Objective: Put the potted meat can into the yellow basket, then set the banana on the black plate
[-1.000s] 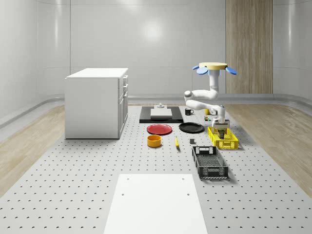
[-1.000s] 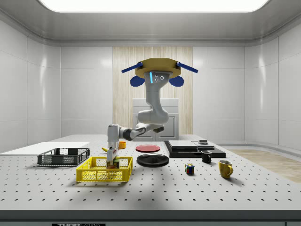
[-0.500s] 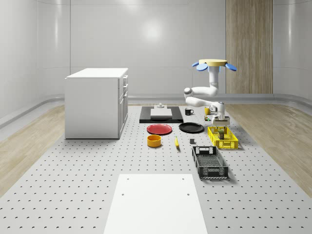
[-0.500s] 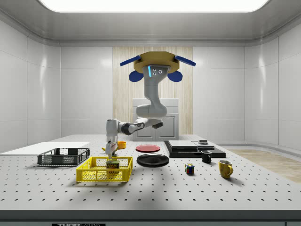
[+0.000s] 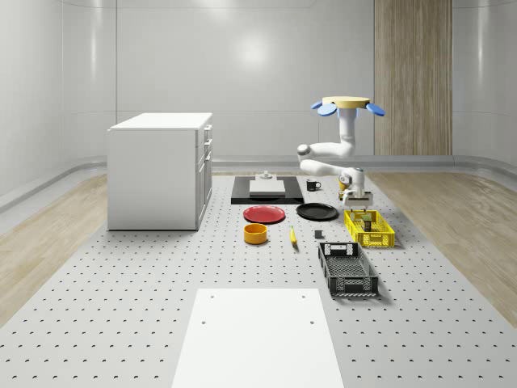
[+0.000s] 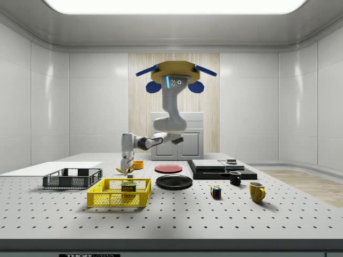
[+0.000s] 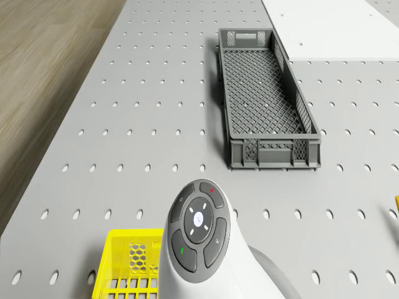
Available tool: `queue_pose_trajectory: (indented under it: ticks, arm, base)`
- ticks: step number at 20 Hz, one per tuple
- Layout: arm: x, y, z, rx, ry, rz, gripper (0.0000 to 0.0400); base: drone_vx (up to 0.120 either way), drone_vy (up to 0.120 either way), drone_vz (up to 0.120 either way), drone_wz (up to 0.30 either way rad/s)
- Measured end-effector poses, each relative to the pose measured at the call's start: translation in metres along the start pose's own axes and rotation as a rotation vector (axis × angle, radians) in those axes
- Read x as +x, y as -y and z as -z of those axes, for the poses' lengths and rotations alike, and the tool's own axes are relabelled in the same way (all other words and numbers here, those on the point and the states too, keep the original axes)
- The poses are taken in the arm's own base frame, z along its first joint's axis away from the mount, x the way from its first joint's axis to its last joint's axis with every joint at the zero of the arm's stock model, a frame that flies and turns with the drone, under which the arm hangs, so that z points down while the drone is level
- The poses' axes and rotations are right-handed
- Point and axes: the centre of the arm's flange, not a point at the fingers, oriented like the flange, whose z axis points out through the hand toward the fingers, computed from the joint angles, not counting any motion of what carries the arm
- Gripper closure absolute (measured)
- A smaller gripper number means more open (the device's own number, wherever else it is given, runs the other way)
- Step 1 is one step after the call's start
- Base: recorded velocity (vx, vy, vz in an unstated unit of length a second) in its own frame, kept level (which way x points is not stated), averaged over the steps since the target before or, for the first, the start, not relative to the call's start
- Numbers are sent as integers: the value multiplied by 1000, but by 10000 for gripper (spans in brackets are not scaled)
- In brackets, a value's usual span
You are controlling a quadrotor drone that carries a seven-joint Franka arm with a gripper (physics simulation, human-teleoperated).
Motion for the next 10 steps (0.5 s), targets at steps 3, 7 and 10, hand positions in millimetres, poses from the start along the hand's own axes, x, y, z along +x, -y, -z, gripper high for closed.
queue_pose_trajectory:
  ticks: [3, 7, 10]
  arm:
    - [0, 0, 0, 0, 0, 0, 0]
    - [0, 0, 0, 0, 0, 0, 0]
    - [0, 0, 0, 0, 0, 0, 0]
  base:
    - [0, -120, 0, 0]
    - [40, -120, 0, 0]
    - [107, -120, 0, 0]
